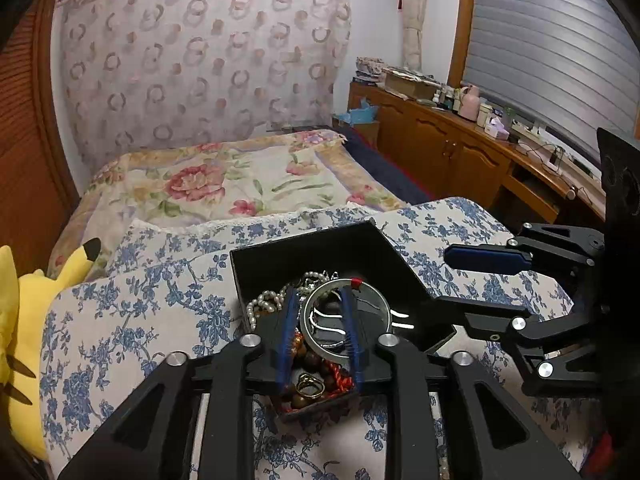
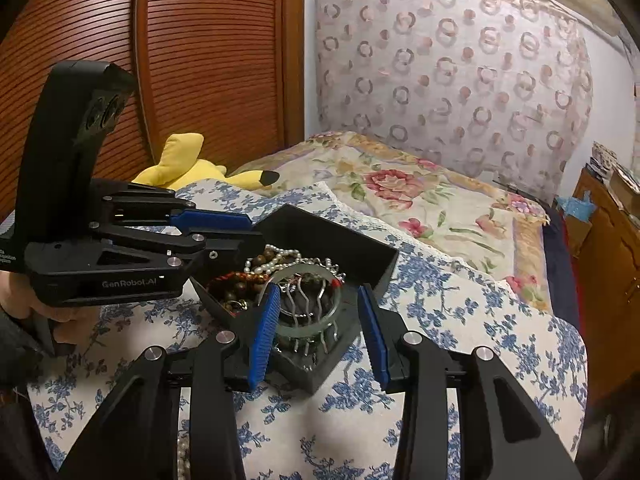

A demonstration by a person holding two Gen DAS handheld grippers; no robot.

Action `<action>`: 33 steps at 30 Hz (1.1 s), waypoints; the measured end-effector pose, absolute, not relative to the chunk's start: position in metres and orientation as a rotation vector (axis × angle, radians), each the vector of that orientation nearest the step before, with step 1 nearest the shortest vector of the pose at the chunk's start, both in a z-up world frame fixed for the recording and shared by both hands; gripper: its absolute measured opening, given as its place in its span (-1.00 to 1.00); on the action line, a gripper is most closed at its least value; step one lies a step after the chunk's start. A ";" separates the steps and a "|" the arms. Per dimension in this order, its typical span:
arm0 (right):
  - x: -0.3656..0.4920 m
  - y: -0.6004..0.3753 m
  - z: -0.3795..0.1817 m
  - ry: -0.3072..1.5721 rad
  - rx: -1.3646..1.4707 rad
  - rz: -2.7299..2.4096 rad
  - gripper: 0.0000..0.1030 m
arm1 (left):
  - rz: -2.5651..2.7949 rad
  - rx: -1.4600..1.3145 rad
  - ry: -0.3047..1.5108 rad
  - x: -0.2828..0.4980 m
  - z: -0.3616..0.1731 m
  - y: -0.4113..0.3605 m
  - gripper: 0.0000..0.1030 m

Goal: Organize jewelry
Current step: 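Release the ring and pendant into the box and withdraw both tools, then close the right tool on the white pearl necklace and lift it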

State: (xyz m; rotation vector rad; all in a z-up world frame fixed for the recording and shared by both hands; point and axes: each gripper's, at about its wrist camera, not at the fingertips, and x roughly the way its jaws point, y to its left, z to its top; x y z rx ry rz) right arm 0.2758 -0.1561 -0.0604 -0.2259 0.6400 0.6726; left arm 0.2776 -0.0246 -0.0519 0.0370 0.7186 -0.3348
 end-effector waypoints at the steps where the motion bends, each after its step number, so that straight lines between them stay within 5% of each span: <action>1: 0.275 -0.159 -0.060 0.640 -0.222 0.669 -0.16 | -0.330 0.039 0.716 0.277 -0.052 -0.025 -0.16; 5: 0.268 -0.165 -0.062 0.642 -0.212 0.658 -0.16 | -0.315 0.043 0.703 0.273 -0.050 -0.026 0.28; 11: 0.246 -0.177 -0.066 0.654 -0.188 0.647 -0.16 | -0.282 0.015 0.688 0.252 -0.051 -0.011 0.49; 25: 0.169 -0.174 -0.106 0.753 -0.190 0.696 -0.17 | -0.227 -0.035 0.717 0.180 -0.070 0.028 0.58; 33: 0.152 -0.160 -0.122 0.815 -0.205 0.726 -0.33 | -0.222 -0.034 0.735 0.154 -0.082 0.029 0.59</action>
